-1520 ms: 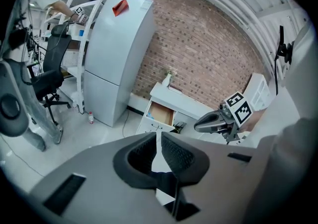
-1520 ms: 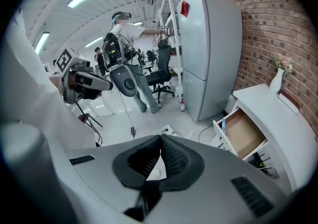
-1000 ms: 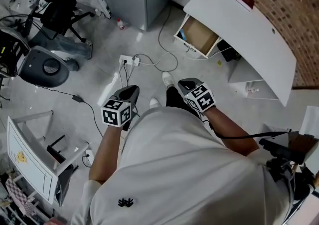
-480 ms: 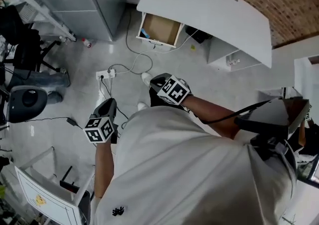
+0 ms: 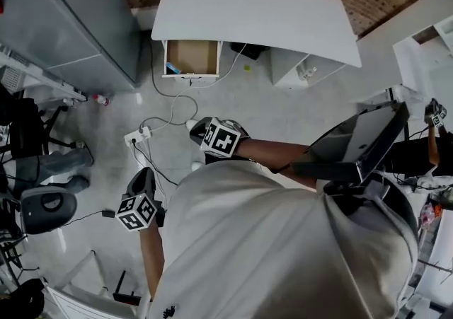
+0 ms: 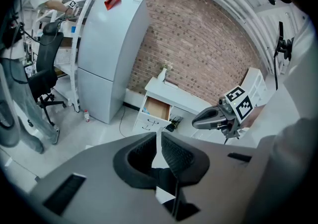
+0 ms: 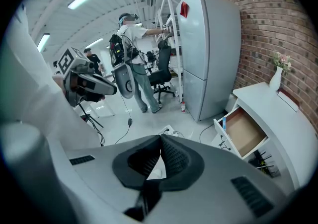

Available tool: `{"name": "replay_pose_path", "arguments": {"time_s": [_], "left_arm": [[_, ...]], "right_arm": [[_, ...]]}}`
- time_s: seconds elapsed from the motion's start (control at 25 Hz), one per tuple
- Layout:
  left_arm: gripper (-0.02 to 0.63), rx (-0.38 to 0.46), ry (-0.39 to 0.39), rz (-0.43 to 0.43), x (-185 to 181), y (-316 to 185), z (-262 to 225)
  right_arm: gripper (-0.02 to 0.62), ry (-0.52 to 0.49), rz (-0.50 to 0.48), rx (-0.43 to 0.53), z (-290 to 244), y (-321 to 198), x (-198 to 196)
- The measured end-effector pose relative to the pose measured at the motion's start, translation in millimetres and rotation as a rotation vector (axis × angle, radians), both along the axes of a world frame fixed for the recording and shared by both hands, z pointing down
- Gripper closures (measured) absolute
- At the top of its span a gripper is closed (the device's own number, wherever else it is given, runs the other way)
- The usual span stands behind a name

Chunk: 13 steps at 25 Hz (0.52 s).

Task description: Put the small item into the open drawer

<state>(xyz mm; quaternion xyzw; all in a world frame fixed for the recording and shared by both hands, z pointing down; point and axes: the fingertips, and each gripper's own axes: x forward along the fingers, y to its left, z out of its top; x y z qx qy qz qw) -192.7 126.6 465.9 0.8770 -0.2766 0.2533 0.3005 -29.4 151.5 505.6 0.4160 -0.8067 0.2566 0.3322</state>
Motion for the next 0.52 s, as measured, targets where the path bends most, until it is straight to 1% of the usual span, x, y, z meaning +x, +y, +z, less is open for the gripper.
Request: {"name": "replay_pose_path", "arguments": {"time_s": [0.16,0.32,0.52], "left_arm": [[0.560,-0.003,0.006,0.010,5,-8,-3],[0.560,-0.005,0.006,0.009,2,-7,-1],[0.560,-0.006,0.008,0.021,10,-1,-8]], "right_arm": [[0.566,0.006,0.003,-0.011,-8,-6,2],[0.566,0.006,-0.007,-0.016,-7,-6,-4],[0.566,0.009,-0.002,-0.014,-12,3,3]]}}
